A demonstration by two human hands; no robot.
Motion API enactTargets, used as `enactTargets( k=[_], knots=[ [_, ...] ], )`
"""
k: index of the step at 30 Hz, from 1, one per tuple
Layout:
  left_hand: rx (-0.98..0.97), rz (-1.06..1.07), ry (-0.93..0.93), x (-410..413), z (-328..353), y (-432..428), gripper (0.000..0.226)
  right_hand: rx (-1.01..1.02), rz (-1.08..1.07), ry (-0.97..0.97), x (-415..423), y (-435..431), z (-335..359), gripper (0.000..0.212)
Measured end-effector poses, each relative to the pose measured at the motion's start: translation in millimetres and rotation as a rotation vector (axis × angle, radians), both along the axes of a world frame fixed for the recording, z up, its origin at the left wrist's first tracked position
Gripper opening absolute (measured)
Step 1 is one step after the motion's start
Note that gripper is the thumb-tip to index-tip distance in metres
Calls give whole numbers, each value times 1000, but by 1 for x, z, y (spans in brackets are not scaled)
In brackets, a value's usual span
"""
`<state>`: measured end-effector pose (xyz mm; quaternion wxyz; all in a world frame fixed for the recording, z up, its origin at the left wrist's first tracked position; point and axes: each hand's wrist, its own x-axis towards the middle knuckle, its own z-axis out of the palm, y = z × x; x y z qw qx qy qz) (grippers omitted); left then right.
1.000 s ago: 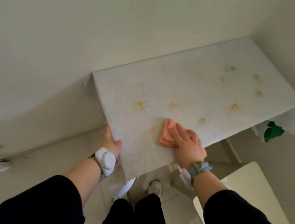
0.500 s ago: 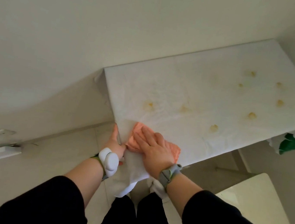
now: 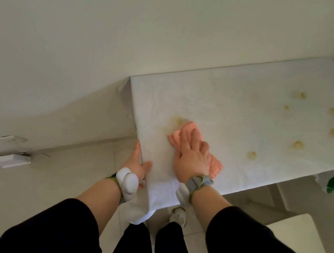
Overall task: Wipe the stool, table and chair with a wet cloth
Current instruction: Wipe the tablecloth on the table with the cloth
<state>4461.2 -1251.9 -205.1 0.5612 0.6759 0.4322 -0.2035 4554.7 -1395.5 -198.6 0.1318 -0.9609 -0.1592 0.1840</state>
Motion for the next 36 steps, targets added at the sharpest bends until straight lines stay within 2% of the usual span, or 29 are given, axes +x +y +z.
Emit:
enactTargets(
  k=[3, 5, 7, 11, 14, 16, 18, 22, 25, 27, 32, 36],
  knots=[
    [22, 1, -8, 1, 2, -1, 77, 69, 322, -15, -31, 24, -3, 56],
    [30, -14, -2, 1, 5, -2, 78, 72, 524, -38, -20, 18, -7, 51],
    [23, -4, -24, -1, 7, -1, 74, 20, 574, -67, 7, 3, -10, 52],
    [21, -44, -3, 2, 11, 0, 77, -50, 102, -86, 70, -29, -3, 52],
    [28, -74, -19, 3, 13, 0, 77, -54, -147, -91, 87, -30, 1, 53],
    [54, -100, -26, 3, 13, 1, 77, -70, -239, -60, 81, -9, 3, 54],
    [55, -105, -39, 3, 12, 2, 78, -92, -117, -19, 59, 21, 3, 57],
    [0, -49, 4, 4, 11, 2, 70, 9, 405, -10, 6, 59, -4, 62],
    [54, -103, -13, 2, 13, 2, 78, 22, 517, -30, 26, 50, -5, 67],
    [33, -96, -32, 0, 15, 3, 80, -36, 416, -25, 58, 31, -6, 79],
    [23, -129, 5, 1, 15, 5, 78, -70, -100, -2, 116, -19, 1, 70],
    [47, -121, -28, 5, 11, 5, 75, -69, -151, -82, 98, -4, -4, 53]
  ],
)
